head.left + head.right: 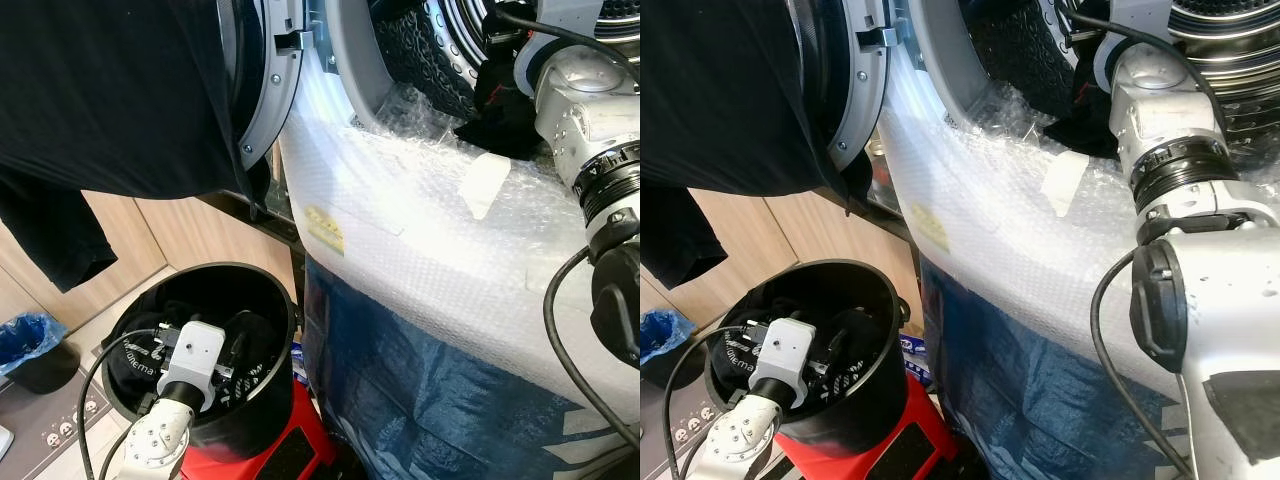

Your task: Clothes washing

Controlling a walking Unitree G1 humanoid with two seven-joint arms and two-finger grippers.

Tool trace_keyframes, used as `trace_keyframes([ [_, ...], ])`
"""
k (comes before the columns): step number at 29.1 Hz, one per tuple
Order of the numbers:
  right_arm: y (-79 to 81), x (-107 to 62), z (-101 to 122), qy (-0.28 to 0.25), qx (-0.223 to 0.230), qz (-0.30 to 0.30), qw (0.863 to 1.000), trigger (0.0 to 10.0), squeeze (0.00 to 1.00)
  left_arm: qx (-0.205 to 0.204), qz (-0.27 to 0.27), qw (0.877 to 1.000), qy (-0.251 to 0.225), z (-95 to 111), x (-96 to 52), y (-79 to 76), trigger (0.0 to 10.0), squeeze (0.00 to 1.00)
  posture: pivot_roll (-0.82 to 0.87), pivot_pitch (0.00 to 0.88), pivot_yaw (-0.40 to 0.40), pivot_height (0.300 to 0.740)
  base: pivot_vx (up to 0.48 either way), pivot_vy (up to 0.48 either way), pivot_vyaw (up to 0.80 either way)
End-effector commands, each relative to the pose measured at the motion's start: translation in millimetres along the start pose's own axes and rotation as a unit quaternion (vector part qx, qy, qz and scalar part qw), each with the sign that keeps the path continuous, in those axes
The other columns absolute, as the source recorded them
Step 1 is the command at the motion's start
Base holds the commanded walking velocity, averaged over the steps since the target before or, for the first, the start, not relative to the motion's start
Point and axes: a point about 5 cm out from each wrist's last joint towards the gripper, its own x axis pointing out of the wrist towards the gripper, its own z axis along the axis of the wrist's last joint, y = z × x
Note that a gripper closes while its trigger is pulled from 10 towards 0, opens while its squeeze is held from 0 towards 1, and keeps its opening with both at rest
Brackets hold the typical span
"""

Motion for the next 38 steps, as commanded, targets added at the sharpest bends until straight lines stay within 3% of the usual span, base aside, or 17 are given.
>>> trace_keyframes([
  [1,-0.1,0.0,-1,0.005,-0.006,0.001,1.0,10.0,1.0,0.009,-0.005,1.0,0.011,-2,-2.4,-1.4,10.0,0.0,0.16,0.09,0.085,0.74,0.0,0.0,0.0],
  [4,-2.7,-0.2,0,0.004,-0.005,0.0,1.0,10.0,1.0,0.009,-0.008,1.0,0.011,-2,-2.5,-2.8,10.0,0.0,0.16,0.095,0.082,0.74,0.0,0.0,0.0],
  [6,-6.7,-0.5,0,-0.001,-0.044,0.0,0.999,10.0,1.0,0.007,-0.008,1.0,0.01,-1,-2.5,-2.6,10.0,0.0,0.17,0.105,0.083,0.74,0.0,0.0,0.0],
  [9,-6.7,-0.5,0,-0.002,-0.037,0.005,0.999,10.0,1.0,0.005,-0.006,1.0,0.011,-1,-2.8,-1.6,10.0,0.0,0.17,0.105,0.083,0.74,0.0,0.0,0.0],
  [11,-15.8,-1.1,2,-0.007,-0.012,-0.021,1.0,10.0,1.0,0.005,-0.002,1.0,0.012,-1,-4.1,0.6,10.0,0.0,0.18,0.108,0.081,0.74,0.0,0.0,0.0],
  [12,-31.8,-2.8,5,-0.013,0.01,-0.07,0.997,10.0,1.0,0.005,0.001,1.0,0.013,-1,-4.7,2.1,10.0,0.0,0.18,0.108,0.078,0.74,0.0,0.0,0.0],
  [14,-39.2,-3.9,6,-0.015,0.018,-0.093,0.995,10.0,1.0,0.005,0.003,1.0,0.013,-1,-4.8,2.6,10.0,0.0,0.18,0.108,0.078,0.74,0.0,0.0,0.0],
  [15,-58.7,-7.7,12,-0.032,0.024,-0.154,0.987,10.0,1.0,0.004,0.005,1.0,0.015,-2,-5.1,3.3,10.0,0.0,0.18,0.112,0.077,0.74,0.0,0.0,0.0],
  [17,-66.6,-9.8,16,-0.046,0.035,-0.177,0.982,10.0,1.0,0.004,0.005,1.0,0.015,-2,-5.5,3.0,10.0,0.0,0.18,0.115,0.078,0.74,0.0,0.0,0.0],
  [20,-59.3,-8.1,17,-0.052,0.027,-0.147,0.987,10.0,1.0,0.004,0.004,1.0,0.016,-2,-5.9,2.0,10.0,0.0,0.17,0.117,0.077,0.74,0.0,0.0,0.0],
  [24,-28.2,-2.8,-6,-0.021,-0.001,-0.075,0.997,10.0,1.0,0.002,0.004,1.0,0.014,0,-3.9,1.8,10.0,0.0,0.18,0.118,0.083,0.74,0.0,0.0,0.0],
  [34,-19.3,-2.2,-8,-0.03,-0.013,-0.061,0.998,10.0,1.0,0.006,0.006,1.0,0.016,0,-6.6,5.7,10.0,0.0,0.19,0.118,0.082,0.74,0.0,0.0,0.0],
  [38,-5.9,-2.3,-27,-0.014,-0.017,-0.03,0.999,10.0,1.0,0.005,0.004,1.0,0.016,0,-6.3,4.7,10.0,0.0,0.19,0.116,0.081,0.74,0.0,0.0,0.0],
])
